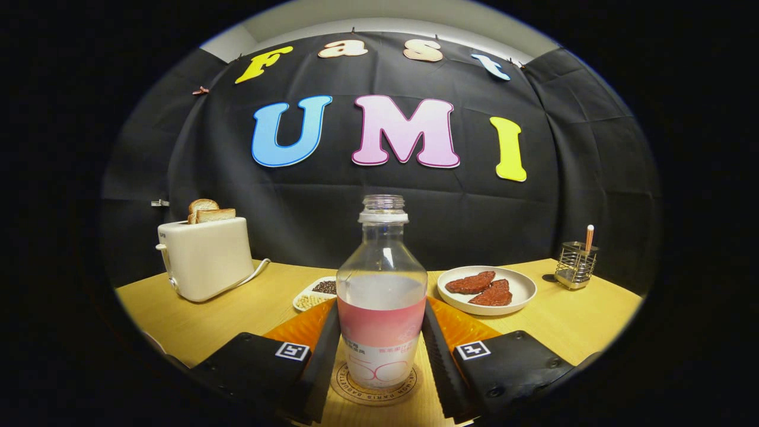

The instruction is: Take the bottle from table, then pour the juice into the cup, finally place the bottle on the coaster

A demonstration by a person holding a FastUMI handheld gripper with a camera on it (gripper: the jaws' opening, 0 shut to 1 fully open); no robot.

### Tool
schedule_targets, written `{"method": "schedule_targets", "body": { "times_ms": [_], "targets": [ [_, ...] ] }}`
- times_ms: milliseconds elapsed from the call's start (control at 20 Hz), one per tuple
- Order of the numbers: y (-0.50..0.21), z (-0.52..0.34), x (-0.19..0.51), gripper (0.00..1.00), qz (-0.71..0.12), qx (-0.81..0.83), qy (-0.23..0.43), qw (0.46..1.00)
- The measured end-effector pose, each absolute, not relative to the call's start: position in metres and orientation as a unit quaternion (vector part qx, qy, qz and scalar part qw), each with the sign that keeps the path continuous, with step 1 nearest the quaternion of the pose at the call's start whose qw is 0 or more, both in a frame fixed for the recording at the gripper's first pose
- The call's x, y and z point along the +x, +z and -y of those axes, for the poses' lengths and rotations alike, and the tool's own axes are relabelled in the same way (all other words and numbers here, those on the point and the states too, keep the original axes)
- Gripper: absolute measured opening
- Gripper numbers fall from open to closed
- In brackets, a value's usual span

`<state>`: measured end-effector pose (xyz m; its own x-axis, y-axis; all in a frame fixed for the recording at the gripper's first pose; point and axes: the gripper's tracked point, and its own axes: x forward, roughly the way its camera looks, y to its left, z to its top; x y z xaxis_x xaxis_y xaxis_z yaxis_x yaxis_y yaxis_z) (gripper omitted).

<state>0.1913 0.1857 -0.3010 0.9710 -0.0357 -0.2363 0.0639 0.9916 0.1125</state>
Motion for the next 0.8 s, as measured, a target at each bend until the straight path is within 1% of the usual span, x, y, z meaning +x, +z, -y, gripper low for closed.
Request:
{"method": "schedule_targets", "body": {
  "times_ms": [200, 400, 450, 500, 600, 800],
  "targets": [
    [-0.300, -0.188, 0.190, 0.74, -0.117, 0.054, -0.023, 0.991],
    [-0.305, -0.191, 0.187, 0.78, -0.129, 0.054, -0.021, 0.990],
    [-0.310, -0.193, 0.187, 0.84, -0.135, 0.054, -0.021, 0.989],
    [-0.310, -0.192, 0.185, 1.00, -0.140, 0.053, -0.020, 0.988],
    [-0.310, -0.192, 0.182, 0.98, -0.142, 0.052, -0.021, 0.988],
    [-0.293, -0.182, 0.174, 0.98, -0.134, 0.047, -0.024, 0.990]
  ]
}}
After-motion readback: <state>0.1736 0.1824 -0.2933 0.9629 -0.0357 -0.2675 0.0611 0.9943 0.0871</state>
